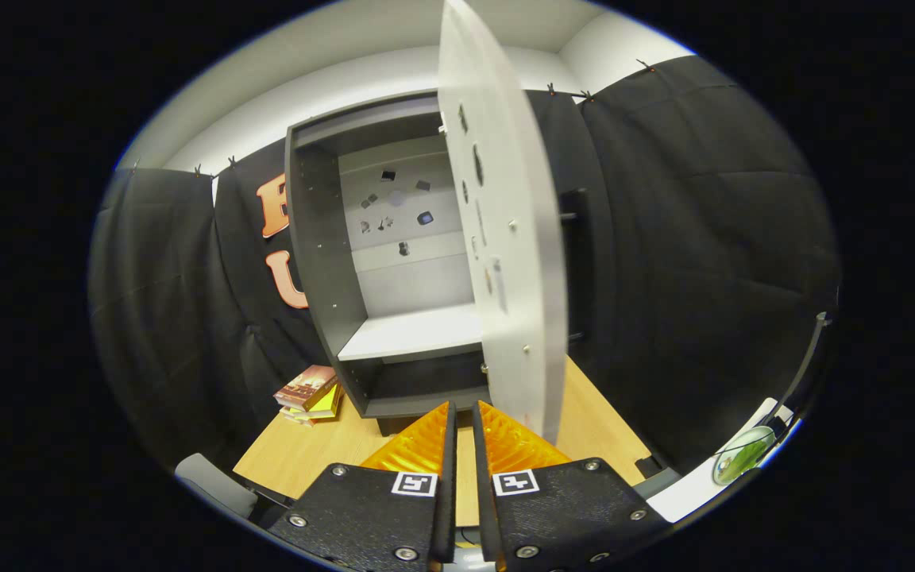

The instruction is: Open the shoe cabinet door, grab the shoes and put them into the shoe cabinet, then close the shoe cabinet door.

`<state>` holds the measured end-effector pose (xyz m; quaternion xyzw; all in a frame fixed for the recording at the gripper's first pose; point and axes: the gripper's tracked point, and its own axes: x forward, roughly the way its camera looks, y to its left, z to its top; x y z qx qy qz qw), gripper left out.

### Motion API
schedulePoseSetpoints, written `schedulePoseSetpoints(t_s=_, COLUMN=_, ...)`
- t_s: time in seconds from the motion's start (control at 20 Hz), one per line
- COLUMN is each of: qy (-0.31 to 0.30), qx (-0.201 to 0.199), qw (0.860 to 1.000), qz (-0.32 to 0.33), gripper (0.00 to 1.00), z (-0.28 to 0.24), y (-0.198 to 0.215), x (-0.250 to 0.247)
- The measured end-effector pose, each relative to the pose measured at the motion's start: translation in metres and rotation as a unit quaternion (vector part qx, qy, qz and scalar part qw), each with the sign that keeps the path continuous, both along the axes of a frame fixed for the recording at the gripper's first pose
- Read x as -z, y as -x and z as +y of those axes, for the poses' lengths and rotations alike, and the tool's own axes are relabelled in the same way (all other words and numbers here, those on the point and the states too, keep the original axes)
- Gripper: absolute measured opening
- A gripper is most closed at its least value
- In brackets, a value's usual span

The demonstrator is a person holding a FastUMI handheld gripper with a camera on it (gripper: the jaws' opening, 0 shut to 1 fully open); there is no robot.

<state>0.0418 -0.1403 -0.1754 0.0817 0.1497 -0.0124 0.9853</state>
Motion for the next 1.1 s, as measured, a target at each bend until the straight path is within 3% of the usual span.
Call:
schedulePoseSetpoints(t_s=0.4, qy=0.000, qx=-0.031, qw=0.997, qz=0.073, gripper=0.15, z=0.099, y=-0.009, x=0.074)
schedulePoseSetpoints(t_s=0.6, qy=-0.001, qx=-0.052, qw=0.991, qz=0.122, gripper=0.28, z=0.134, y=-0.006, x=0.119)
schedulePoseSetpoints(t_s=0.85, qy=-0.003, qx=-0.077, qw=0.978, qz=0.195, gripper=0.41, z=0.160, y=-0.010, x=0.182)
schedulePoseSetpoints(t_s=1.1, qy=-0.022, qx=-0.093, qw=0.963, qz=0.252, gripper=0.42, z=0.171, y=-0.028, x=0.246)
